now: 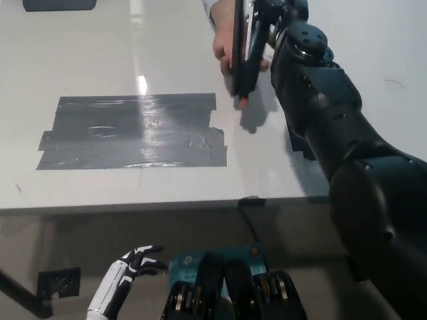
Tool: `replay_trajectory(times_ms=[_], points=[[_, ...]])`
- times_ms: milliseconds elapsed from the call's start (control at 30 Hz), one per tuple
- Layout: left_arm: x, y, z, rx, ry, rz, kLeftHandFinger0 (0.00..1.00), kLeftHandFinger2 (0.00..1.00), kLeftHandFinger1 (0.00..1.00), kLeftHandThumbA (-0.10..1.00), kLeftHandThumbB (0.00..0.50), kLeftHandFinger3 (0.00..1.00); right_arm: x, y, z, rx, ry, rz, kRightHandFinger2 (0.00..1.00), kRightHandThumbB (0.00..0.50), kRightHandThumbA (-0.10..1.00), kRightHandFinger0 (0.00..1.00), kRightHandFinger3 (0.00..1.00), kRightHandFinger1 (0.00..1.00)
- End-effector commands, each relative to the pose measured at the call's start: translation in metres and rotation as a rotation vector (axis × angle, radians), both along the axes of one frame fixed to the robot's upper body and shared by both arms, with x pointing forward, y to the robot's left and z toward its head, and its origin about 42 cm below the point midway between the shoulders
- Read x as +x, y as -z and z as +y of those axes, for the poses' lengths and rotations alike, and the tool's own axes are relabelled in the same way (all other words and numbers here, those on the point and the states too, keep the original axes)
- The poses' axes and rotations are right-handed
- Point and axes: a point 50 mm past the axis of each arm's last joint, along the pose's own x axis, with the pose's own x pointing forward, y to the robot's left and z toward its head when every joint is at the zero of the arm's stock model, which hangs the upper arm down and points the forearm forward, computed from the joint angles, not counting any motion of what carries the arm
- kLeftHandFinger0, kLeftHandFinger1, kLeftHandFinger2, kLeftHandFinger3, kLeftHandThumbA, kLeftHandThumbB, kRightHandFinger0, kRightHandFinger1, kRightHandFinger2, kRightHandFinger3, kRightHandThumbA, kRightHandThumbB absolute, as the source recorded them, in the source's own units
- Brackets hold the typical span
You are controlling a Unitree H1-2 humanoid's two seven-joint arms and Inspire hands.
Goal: A stapler is kept on the black spot marked on the desk infront of the robot. The robot picks up the stapler using its right hand and passes it to a person
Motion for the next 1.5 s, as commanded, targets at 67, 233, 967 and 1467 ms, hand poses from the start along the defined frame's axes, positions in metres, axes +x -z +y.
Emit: replay_trajectory(times_ms=[67,233,967,1467], points=[[0.001,-0.011,0.004,0.052,0.042,-0.047,0.72,0.57,0.70,1.00,0.471,0.72,0.004,-0.064,0.005,-0.128,-0.236,-0.282,1.00,0.487,0.92,1.00,1.00,1.00],[0.001,-0.010,0.002,0.066,0.049,-0.057,0.71,0.56,0.70,1.00,0.464,0.71,0.005,-0.060,0.003,-0.199,-0.255,-0.282,1.00,0.500,1.00,1.00,1.00,1.00],[0.001,-0.009,0.005,0.069,0.040,-0.071,0.73,0.58,0.71,1.00,0.470,0.74,-0.042,-0.135,-0.077,-0.343,-0.195,-0.705,1.00,0.500,1.00,1.00,1.00,1.00],[-0.026,0.020,0.011,-0.014,-0.047,0.016,1.00,0.91,1.00,1.00,0.500,1.00,-0.283,-0.008,-0.121,-0.156,-0.471,-0.857,1.00,0.495,1.00,1.00,1.00,1.00]])
